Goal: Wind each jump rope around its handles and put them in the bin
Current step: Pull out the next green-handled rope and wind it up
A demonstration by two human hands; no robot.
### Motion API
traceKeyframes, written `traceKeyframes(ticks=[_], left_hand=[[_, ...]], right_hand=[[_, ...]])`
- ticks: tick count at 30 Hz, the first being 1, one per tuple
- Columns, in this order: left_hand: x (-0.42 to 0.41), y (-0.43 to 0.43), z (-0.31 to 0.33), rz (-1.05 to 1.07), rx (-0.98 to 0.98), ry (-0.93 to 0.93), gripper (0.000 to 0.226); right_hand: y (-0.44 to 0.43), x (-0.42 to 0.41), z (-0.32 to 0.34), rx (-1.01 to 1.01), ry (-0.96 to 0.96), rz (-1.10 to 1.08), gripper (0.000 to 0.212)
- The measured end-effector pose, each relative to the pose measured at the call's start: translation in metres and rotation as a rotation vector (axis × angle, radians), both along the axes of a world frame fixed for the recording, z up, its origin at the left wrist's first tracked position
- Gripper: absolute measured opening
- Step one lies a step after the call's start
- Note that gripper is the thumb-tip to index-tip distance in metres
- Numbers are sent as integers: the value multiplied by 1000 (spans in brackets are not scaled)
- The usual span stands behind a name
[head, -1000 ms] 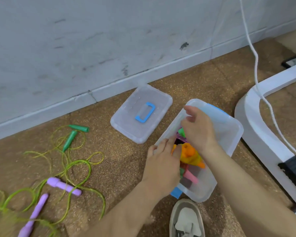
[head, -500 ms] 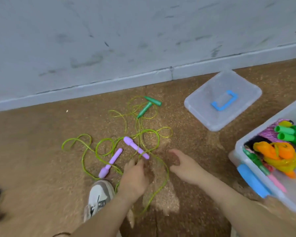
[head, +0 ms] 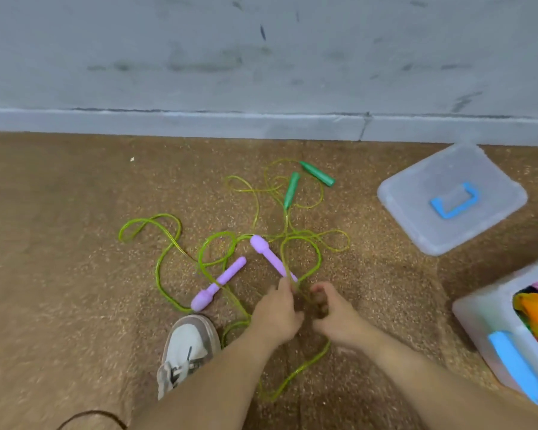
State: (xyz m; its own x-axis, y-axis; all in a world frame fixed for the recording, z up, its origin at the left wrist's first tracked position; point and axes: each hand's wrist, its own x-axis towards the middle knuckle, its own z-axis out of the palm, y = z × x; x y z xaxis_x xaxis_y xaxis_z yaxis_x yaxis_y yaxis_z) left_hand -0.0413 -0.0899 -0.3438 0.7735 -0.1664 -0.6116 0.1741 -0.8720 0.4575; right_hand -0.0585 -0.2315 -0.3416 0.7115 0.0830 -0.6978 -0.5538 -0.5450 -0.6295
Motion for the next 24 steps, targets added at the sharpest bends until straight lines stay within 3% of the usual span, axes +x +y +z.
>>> traceKeyframes(ticks=[3, 9, 12, 14, 17, 20, 22, 24], left_hand=[[-11, -3, 5, 87, -114, 30, 30], [26, 6, 66, 250, -334, 87, 12], [51, 2, 122, 183, -348, 31, 20], [62, 2, 177, 156, -484, -8, 13], [67, 14, 270, 111, -636, -59, 9], [58, 36, 343, 75, -693, -48, 11], [44, 47, 379, 62, -702, -110, 4], [26, 53, 412, 140, -709, -258, 18]], right_hand=[[15, -2, 8, 147, 58, -128, 33], [8, 33, 90, 365, 172, -188, 27], [0, 60, 170, 386, 74, -168, 17], [-2, 69, 229, 410, -32, -93, 10], [-1, 69, 311, 451, -194, -71, 23], [0, 54, 382, 507, -292, -182, 21], [-1, 40, 414, 458, -371, -271, 18], [-2, 27, 427, 287, -507, -351, 18]])
